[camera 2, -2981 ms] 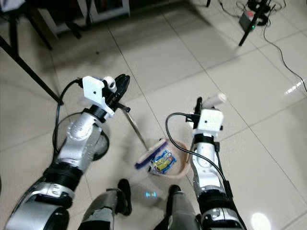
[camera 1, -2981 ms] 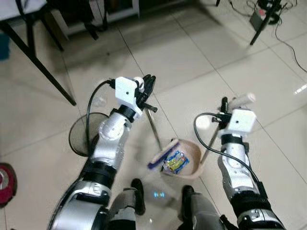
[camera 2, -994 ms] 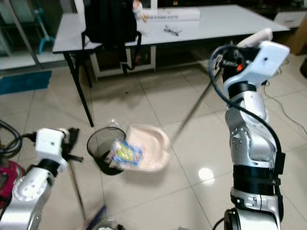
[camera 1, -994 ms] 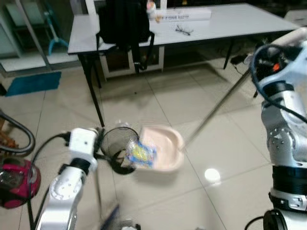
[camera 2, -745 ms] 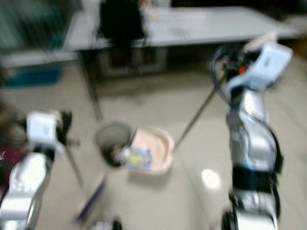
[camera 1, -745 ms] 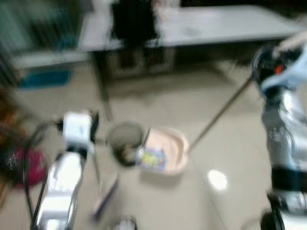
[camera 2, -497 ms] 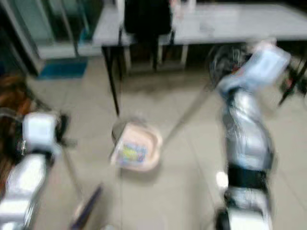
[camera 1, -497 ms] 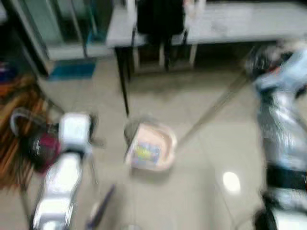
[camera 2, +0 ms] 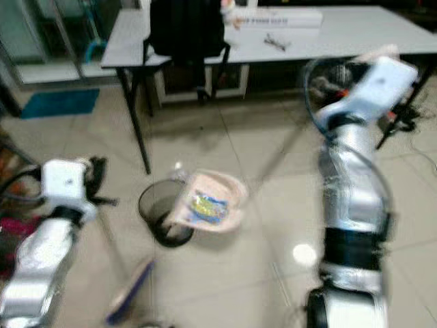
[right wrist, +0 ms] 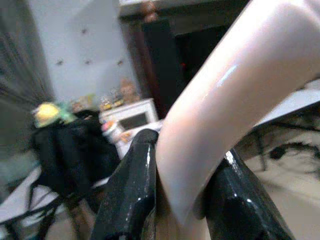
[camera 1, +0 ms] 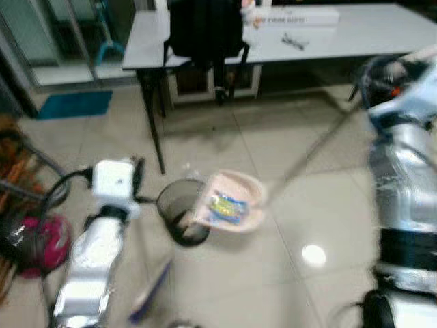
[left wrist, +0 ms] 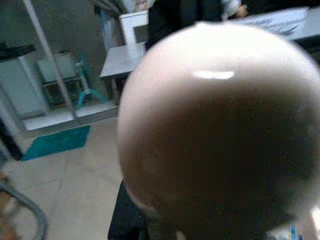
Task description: Sweep floor
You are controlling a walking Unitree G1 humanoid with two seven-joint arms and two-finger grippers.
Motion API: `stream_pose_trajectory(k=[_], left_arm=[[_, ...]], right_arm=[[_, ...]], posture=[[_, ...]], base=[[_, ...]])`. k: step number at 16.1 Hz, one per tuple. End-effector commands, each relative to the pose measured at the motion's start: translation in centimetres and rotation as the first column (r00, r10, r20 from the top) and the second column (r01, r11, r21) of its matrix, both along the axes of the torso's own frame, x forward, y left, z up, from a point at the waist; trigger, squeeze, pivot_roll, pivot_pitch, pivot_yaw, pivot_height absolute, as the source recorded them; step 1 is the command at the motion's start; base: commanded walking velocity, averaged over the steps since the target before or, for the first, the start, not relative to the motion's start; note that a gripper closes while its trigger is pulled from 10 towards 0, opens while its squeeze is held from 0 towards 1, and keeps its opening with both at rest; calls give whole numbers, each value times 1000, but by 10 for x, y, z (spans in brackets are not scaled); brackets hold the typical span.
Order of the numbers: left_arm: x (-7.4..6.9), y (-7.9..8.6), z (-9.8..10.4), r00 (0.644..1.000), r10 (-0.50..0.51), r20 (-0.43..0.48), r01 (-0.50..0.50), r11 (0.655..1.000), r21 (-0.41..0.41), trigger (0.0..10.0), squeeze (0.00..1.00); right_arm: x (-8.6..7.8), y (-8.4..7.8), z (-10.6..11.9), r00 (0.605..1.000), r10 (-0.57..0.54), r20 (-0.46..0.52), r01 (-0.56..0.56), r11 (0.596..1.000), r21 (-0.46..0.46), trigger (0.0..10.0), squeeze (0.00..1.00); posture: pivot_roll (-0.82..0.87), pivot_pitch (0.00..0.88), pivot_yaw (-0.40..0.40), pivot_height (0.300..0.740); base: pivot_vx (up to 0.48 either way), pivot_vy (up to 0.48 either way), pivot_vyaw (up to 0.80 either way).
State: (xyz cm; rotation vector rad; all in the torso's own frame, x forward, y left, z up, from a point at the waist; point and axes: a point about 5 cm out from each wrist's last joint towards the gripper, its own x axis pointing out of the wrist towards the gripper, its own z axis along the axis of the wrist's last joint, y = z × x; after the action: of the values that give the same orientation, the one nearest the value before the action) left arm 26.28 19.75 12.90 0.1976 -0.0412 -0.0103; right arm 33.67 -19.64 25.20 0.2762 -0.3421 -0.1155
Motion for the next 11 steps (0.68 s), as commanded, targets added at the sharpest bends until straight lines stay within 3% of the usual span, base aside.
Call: stream_pose_trajectory(k=[1,11], left_arm=[[2,-5,7,999,-13,30,12,1000,19,10000,0],[2,-6,5,999,-24,21,24,1000,20,10000,0]], right_arm=[[-3,-7,13,998,-18,55,17,1000,15,10000,0],[-1,-8,13,998,-18,54,17,1000,21,10000,0]], posture=[[28,40,26,740],[30,26,25,740]], base=[[458,0,0],[455,0,0]])
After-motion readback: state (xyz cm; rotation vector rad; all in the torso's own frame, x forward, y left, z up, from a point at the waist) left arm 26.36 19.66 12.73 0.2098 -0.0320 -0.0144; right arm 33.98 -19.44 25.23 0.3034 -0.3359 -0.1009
